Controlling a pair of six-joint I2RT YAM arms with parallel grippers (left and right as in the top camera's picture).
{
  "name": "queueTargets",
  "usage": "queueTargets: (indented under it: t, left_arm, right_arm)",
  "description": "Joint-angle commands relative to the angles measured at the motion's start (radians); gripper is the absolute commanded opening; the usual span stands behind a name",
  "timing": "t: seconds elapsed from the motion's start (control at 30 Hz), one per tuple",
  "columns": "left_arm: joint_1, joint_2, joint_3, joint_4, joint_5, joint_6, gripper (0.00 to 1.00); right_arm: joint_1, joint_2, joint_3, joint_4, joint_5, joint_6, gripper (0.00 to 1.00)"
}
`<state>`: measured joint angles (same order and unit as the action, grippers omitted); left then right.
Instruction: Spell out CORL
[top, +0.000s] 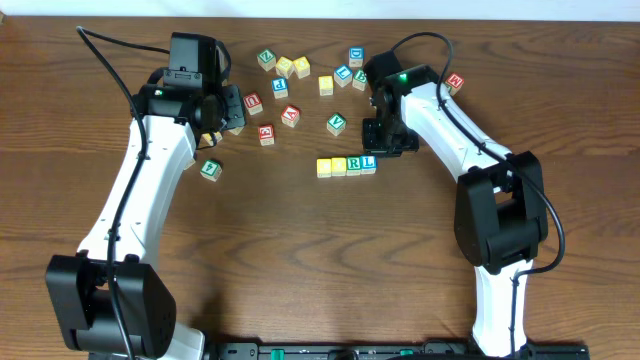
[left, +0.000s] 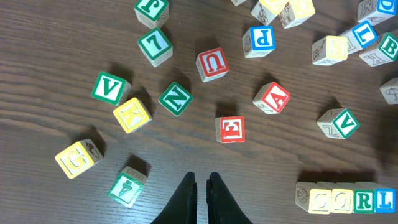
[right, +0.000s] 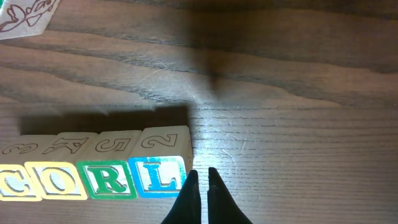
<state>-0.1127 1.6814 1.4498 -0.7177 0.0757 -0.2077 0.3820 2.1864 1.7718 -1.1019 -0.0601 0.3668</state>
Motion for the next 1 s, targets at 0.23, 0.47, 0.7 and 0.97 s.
queueTargets:
  t: [0.23,0.47,0.7,0.97]
  left_arm:
    - [0.003,-0.003,0.009,-0.003,-0.01,0.013,0.08]
    - [0.003,-0.003,0.009,-0.003,-0.01,0.013,0.08]
    - [0.003,-0.003,0.009,-0.003,-0.01,0.013,0.08]
    - [0.003,-0.003,0.009,-0.003,-0.01,0.013,0.08]
  right_arm:
    - [0.006,0.025,-0.049,0.039,0.001,0.01,0.02]
    - [0.006,0.025,-0.085,0.077,0.001,0.01,0.01]
    - [0.007,0.025,-0.085,0.087,-0.003,0.01,0.02]
    - [0.019,0.025,-0.085,0.085,-0.022,0.01,0.01]
